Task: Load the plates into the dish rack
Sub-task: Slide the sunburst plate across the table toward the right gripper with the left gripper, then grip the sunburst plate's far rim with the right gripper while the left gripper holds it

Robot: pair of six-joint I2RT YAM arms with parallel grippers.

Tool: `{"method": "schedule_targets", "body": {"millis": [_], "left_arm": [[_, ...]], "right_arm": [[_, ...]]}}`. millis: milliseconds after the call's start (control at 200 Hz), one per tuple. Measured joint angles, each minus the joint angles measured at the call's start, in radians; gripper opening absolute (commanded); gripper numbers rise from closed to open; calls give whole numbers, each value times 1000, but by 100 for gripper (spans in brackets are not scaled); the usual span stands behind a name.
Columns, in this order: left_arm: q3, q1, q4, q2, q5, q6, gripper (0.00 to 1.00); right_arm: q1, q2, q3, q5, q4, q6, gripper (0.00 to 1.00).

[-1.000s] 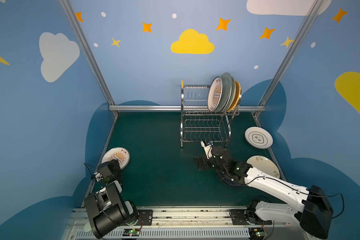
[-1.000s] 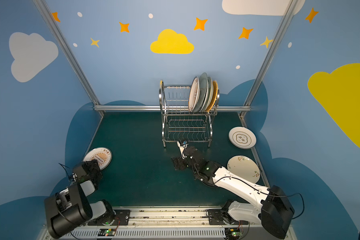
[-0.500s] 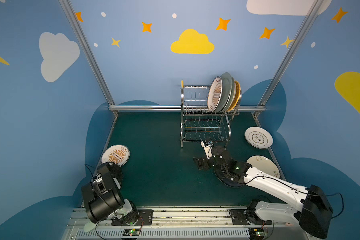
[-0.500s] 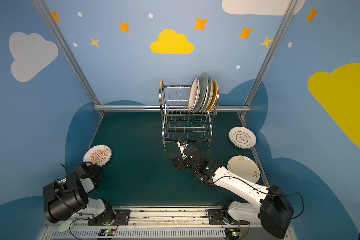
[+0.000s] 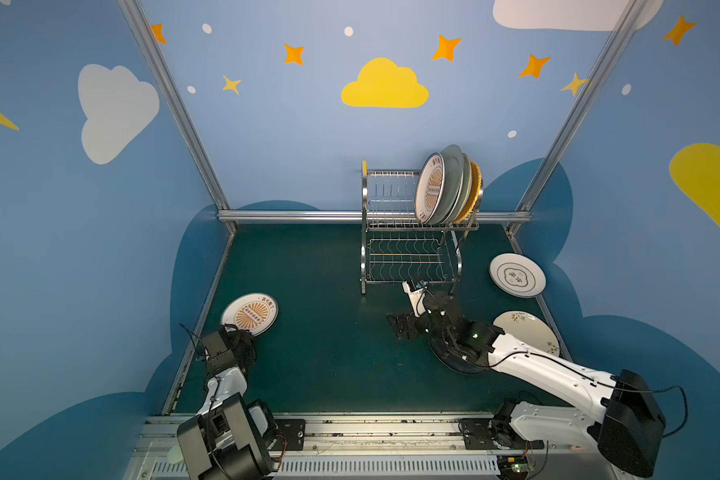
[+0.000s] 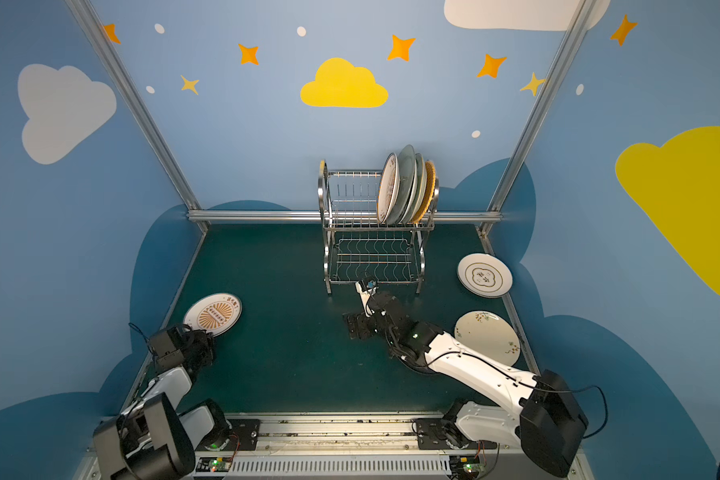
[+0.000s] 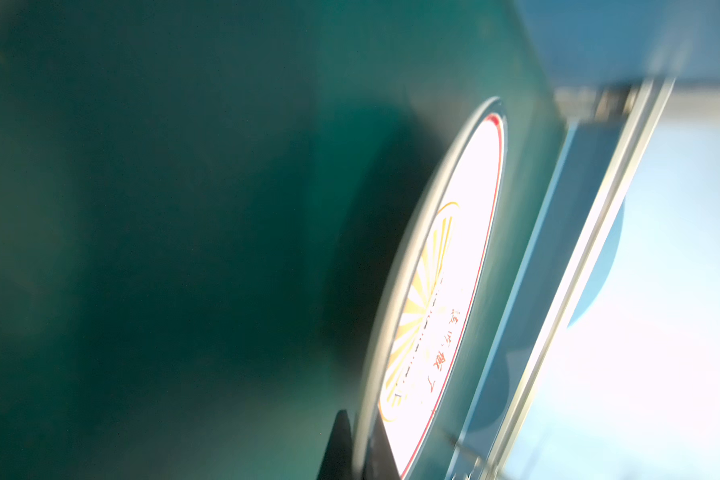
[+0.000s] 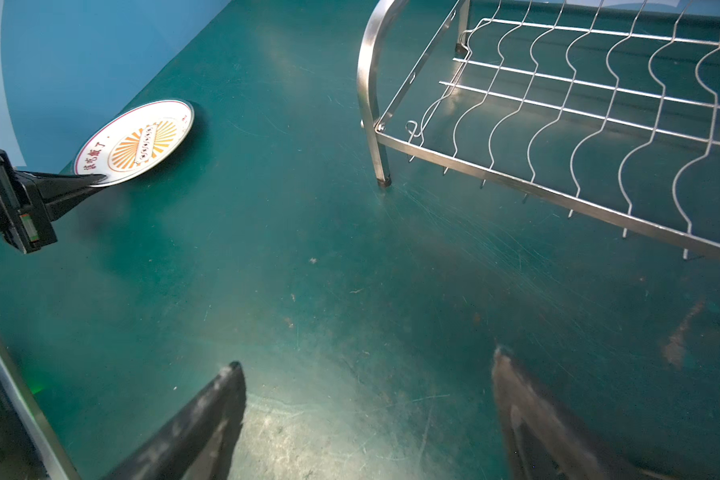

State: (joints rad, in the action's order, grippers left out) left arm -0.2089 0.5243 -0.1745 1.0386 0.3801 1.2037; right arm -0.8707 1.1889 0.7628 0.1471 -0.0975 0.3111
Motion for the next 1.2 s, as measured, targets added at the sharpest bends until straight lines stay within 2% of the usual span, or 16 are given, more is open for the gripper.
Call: {"method": "schedule_targets", "body": {"millis": [220,421,581,691,811,1061,1202], "left_arm": [[0,-119,-5,7,87,-26,4],[-6,-284,-84,19,183,-34,4],[-22,-425,-142,8,239,-38,4],[-46,-531,-171,-2,267,-46,4],[-68,-635,-214,-2,286,-49,4],[-79,-818,-263,-6,267,-64,4],[-98,-903,-296,10,240,-67,4]], "right_arm": [[9,0,0,-2,3,5,91],[36,-7,-5,-14,3,24,93],[98,-36,-8,-69,-12,55,96],[178,-55,4,-142,-63,102,96],[245,-57,46,-218,-122,146,96],[246,-85,90,-317,-161,209,94],[245,-80,91,-369,-160,241,86]]}}
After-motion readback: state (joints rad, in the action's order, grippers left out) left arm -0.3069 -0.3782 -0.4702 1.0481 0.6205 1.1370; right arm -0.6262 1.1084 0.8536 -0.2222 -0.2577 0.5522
